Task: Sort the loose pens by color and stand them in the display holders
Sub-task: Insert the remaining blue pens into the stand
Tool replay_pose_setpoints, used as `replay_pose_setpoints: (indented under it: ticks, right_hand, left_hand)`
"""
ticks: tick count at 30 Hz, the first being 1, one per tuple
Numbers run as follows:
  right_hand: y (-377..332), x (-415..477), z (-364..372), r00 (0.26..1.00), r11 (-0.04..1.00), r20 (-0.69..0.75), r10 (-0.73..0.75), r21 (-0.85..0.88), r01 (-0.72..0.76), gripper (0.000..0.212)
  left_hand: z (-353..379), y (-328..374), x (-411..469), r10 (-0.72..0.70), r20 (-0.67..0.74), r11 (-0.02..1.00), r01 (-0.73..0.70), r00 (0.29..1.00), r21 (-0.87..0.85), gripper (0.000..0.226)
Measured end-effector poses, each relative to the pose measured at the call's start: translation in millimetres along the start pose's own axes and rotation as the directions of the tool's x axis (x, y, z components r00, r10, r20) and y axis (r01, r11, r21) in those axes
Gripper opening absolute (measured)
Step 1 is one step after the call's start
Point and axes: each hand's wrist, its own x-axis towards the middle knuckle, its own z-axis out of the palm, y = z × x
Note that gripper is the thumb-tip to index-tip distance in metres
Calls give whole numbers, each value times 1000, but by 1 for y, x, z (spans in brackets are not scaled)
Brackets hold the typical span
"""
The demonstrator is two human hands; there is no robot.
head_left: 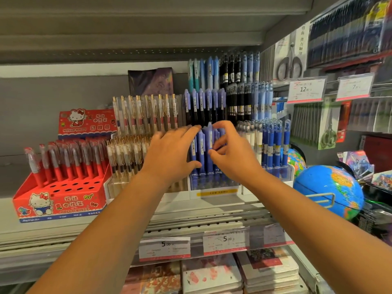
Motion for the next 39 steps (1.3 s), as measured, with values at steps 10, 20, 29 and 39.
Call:
replay_pose_setpoints:
  ticks: [10,20,29,39]
  right_hand:
    - [-5,-8,-1,997,996,78,8,-91,-1,52]
    - [-17,-8,-8,993,913,30,-114,-390,116,76]
    - [-33,-15,-3,993,961,76,-91,-254,108,75]
    - [-99,-29,58,979,968,194,58,231,-103,74]
  left_hand:
    - [2,7,0,-90,-27,985,85,996,-153,85]
    - [0,24,-6,-176,-66,969,161,982,-185,63]
    - [-32,7,-29,-372,-217,854,240,903,-462,64]
    - [-36,-53,-73,-731,319,83,543,603,-836,33]
